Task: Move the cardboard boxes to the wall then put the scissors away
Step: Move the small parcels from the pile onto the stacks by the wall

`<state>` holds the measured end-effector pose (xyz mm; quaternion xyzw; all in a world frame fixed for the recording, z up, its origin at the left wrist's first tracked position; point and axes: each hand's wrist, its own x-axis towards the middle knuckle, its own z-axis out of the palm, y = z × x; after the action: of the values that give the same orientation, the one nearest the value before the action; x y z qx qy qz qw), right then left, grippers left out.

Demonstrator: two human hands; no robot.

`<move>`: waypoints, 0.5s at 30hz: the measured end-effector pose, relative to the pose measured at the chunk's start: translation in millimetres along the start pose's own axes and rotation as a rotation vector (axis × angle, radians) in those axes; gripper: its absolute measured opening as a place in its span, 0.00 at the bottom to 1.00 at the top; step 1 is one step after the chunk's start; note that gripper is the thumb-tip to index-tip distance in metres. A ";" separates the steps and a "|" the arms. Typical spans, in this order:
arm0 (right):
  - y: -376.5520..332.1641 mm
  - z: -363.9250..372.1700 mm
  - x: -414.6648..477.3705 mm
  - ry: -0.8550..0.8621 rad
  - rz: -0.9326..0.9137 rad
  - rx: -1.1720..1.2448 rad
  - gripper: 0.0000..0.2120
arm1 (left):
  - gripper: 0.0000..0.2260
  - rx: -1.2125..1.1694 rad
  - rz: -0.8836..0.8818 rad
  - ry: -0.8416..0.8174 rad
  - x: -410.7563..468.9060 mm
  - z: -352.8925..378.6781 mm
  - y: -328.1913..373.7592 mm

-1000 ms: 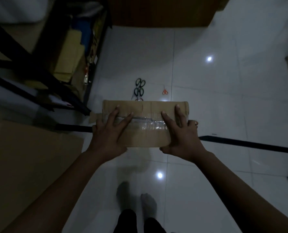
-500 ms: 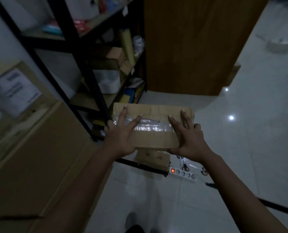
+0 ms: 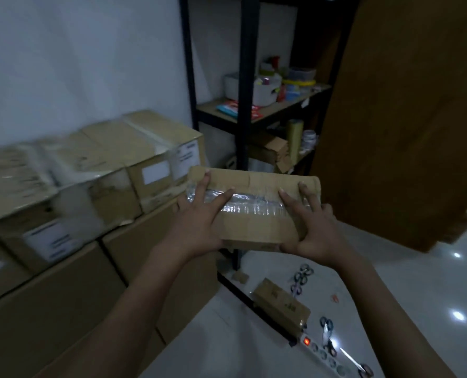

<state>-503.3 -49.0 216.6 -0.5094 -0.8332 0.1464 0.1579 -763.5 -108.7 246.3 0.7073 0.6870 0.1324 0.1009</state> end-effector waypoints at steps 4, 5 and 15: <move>-53.2 12.1 0.3 0.006 -0.116 0.035 0.52 | 0.44 0.026 -0.104 0.092 -54.2 -26.9 -28.4; -65.2 15.5 -1.6 -0.003 -0.143 0.034 0.52 | 0.45 0.037 -0.125 0.115 -67.6 -32.6 -33.3; -211.1 81.0 -103.0 -0.176 -0.455 0.102 0.52 | 0.46 0.152 -0.509 0.172 -310.6 -41.3 -76.9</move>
<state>-661.6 -240.4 216.9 -0.2852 -0.9285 0.1926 0.1392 -856.2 -417.7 245.3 0.5038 0.8565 0.1106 0.0189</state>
